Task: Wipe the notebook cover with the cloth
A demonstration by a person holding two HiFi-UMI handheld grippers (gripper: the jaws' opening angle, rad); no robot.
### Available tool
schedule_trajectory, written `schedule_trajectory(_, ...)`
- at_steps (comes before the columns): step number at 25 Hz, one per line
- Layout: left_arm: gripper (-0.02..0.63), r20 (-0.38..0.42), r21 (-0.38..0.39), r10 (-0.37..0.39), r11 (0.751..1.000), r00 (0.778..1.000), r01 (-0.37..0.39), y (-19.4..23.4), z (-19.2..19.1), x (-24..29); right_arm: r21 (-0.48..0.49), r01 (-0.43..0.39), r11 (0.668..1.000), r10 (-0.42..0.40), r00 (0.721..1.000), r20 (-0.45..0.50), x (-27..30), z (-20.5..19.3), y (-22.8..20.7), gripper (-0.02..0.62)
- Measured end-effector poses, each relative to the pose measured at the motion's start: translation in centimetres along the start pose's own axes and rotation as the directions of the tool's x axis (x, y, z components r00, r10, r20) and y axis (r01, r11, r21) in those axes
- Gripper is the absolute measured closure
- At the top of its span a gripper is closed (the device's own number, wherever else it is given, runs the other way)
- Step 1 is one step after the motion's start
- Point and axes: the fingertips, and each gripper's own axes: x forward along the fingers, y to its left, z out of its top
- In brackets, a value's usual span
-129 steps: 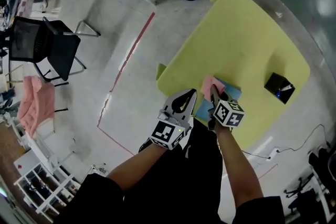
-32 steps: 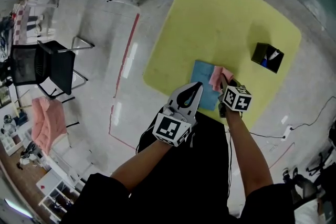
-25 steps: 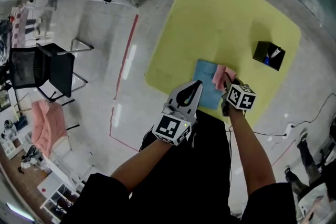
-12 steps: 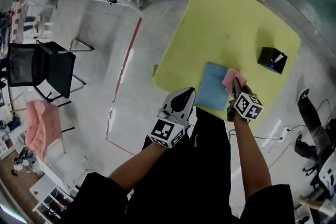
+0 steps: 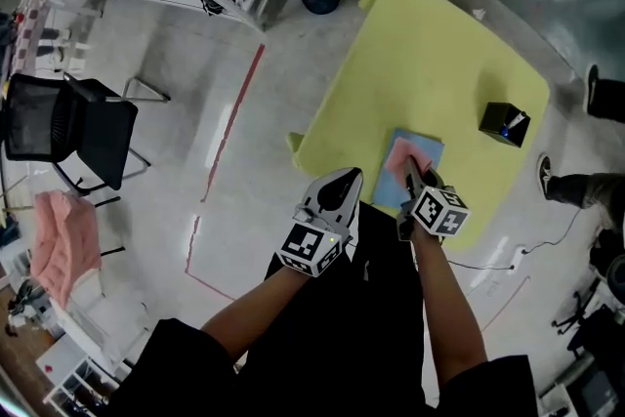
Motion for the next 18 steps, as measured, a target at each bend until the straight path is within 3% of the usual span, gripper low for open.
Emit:
schedule_trajectory(7, 0.598, 0.006, -0.046, 0.001, 0.999, 1.0, 0.0, 1.7, -0.8, -1.0, 0.005, 0.033, 0.999, -0.033, 0.992, -0.119, 3.4, -4.9, 0.3, 0.56)
schedule_trajectory(18, 0.598, -0.065, -0.04, 0.016, 0.999, 0.998, -0.018, 1.8, -3.3, -0.7, 0.01, 0.073, 0.997, -0.07, 0.984, -0.163, 6.8, -7.5, -2.1, 0.56)
